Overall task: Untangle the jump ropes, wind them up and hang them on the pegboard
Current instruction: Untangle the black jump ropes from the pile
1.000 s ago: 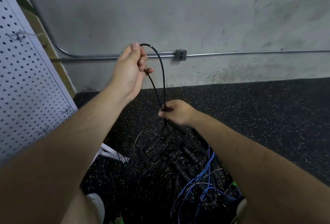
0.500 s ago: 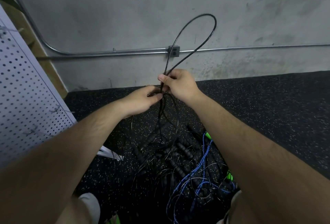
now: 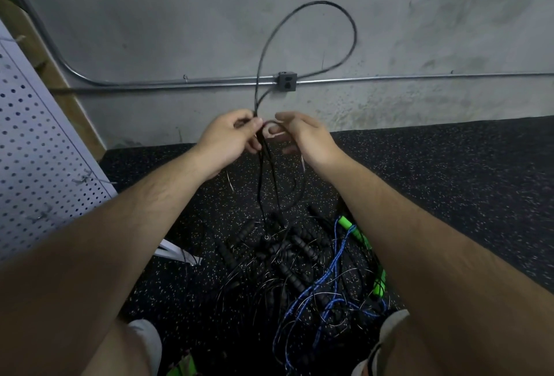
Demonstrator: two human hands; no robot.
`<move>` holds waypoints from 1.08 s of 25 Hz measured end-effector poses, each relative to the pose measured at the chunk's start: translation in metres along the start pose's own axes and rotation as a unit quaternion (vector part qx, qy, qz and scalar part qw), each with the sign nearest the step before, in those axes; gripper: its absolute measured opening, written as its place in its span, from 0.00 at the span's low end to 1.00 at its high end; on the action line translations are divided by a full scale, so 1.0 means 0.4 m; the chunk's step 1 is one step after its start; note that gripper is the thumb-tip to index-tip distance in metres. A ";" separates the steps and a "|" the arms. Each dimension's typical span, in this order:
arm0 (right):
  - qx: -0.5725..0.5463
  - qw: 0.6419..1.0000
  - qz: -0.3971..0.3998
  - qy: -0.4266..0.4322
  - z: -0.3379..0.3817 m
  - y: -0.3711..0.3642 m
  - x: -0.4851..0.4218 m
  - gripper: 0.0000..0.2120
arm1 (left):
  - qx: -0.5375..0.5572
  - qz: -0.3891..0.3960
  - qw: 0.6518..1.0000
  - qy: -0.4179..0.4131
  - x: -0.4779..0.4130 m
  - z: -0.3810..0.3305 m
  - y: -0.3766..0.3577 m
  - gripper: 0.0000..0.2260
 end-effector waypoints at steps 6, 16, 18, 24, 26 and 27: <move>0.217 0.956 0.171 -0.102 -0.100 -0.002 0.026 0.30 | 0.181 -0.097 0.979 -0.016 -0.002 -0.062 0.062 0.04; 0.227 0.964 0.127 -0.055 -0.077 -0.053 0.024 0.08 | 0.179 -0.136 0.974 0.018 -0.010 -0.023 0.121 0.08; 0.192 0.977 0.085 -0.031 -0.046 -0.027 0.020 0.06 | 0.165 -0.154 0.973 0.054 -0.023 0.005 0.145 0.12; 0.132 0.991 -0.011 0.036 0.032 0.014 0.021 0.10 | 0.125 -0.130 0.978 0.108 -0.033 0.049 0.157 0.08; 0.122 0.991 -0.030 0.039 0.046 0.024 0.026 0.11 | 0.128 -0.099 0.979 0.122 -0.035 0.059 0.157 0.08; 0.114 0.992 -0.040 0.044 0.049 0.027 0.026 0.11 | 0.116 -0.083 0.981 0.132 -0.035 0.062 0.156 0.08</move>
Point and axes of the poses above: each hand's wrist, its own x-axis away from the middle knuckle, its own y-axis out of the back of the hand, z = x × y, the point moved 1 cm from there along -x, towards the middle knuckle, and after that the axes turned 11 degrees about -x, right-handed, at the moved point
